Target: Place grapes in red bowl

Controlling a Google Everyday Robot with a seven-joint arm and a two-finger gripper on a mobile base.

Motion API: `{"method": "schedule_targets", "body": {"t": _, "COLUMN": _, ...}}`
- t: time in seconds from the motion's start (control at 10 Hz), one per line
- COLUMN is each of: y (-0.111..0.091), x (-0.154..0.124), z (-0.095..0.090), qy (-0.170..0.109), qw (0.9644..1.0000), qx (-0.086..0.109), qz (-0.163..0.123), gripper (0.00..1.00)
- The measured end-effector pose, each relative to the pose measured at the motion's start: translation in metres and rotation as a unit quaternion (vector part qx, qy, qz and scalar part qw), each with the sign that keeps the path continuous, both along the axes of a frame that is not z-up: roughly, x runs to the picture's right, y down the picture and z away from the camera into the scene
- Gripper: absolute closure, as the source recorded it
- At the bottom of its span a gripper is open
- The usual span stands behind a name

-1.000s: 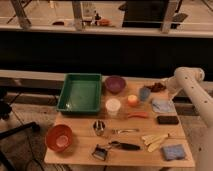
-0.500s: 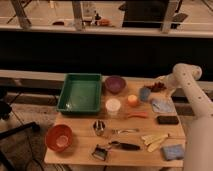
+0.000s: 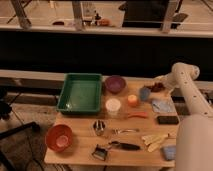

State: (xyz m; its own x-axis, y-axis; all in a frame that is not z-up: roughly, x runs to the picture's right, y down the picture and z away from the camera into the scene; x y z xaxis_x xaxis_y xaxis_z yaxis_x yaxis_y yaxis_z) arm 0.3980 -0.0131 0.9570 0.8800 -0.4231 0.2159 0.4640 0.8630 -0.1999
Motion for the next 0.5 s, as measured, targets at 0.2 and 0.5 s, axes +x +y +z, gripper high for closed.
{"method": "schedule_targets", "body": {"t": 0.2, "y": -0.003, "x": -0.001, "z": 0.006, "qy": -0.001, "qw": 1.0, "qx": 0.003, "qz": 0.0, "gripper": 0.2}}
{"method": "schedule_targets", "body": {"t": 0.5, "y": -0.009, "x": -0.005, "z": 0.015, "qy": -0.003, "qw": 1.0, "qx": 0.009, "qz": -0.003, "gripper": 0.2}}
